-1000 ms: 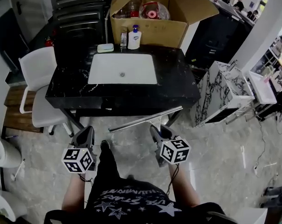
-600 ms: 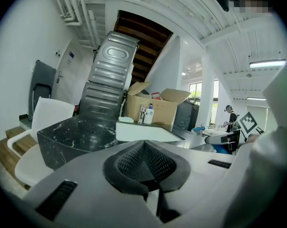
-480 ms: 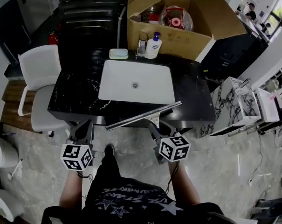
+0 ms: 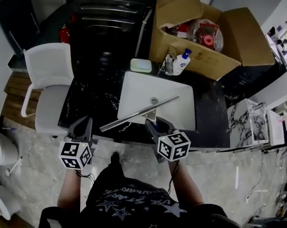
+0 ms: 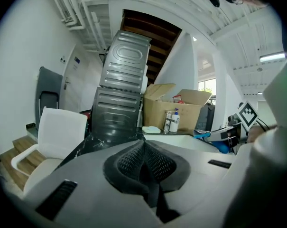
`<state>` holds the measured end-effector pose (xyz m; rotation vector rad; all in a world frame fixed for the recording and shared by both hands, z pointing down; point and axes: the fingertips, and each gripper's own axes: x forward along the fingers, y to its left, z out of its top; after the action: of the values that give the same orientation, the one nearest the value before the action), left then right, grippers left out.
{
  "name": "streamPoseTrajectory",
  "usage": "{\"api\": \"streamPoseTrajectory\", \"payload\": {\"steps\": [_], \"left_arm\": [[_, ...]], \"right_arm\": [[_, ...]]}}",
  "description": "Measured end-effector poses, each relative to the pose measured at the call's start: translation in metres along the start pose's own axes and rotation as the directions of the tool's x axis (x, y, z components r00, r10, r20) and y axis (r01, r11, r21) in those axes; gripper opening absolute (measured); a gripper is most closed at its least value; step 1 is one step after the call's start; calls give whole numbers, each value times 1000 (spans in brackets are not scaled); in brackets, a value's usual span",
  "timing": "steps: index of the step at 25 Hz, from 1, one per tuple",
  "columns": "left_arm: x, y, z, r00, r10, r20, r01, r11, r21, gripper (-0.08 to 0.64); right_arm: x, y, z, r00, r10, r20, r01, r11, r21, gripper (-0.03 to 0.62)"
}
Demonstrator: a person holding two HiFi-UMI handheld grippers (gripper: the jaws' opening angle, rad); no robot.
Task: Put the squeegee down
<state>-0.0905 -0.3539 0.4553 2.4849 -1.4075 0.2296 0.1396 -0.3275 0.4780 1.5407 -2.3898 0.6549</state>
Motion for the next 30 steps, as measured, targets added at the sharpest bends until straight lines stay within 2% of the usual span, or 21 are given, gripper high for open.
{"api": "streamPoseTrajectory", "payload": {"steps": [7,14,22,30], "left_arm": [[29,87,19,996,88,9,-88,995,-49,17],[40,162,31,985,174,25,-171,981,-88,17],[45,213,24,971,240,3,-238,963,-126,17],[54,240,18,960,280,-9,-278,949,-150,17]], "right_arm": [[94,27,38,996,81,-33,-82,995,-49,137],[185,52,74,986,152,-67,-160,978,-134,137],[274,64,89,971,190,-145,-219,950,-221,137],[337,60,83,959,176,-220,-228,944,-238,137]]}}
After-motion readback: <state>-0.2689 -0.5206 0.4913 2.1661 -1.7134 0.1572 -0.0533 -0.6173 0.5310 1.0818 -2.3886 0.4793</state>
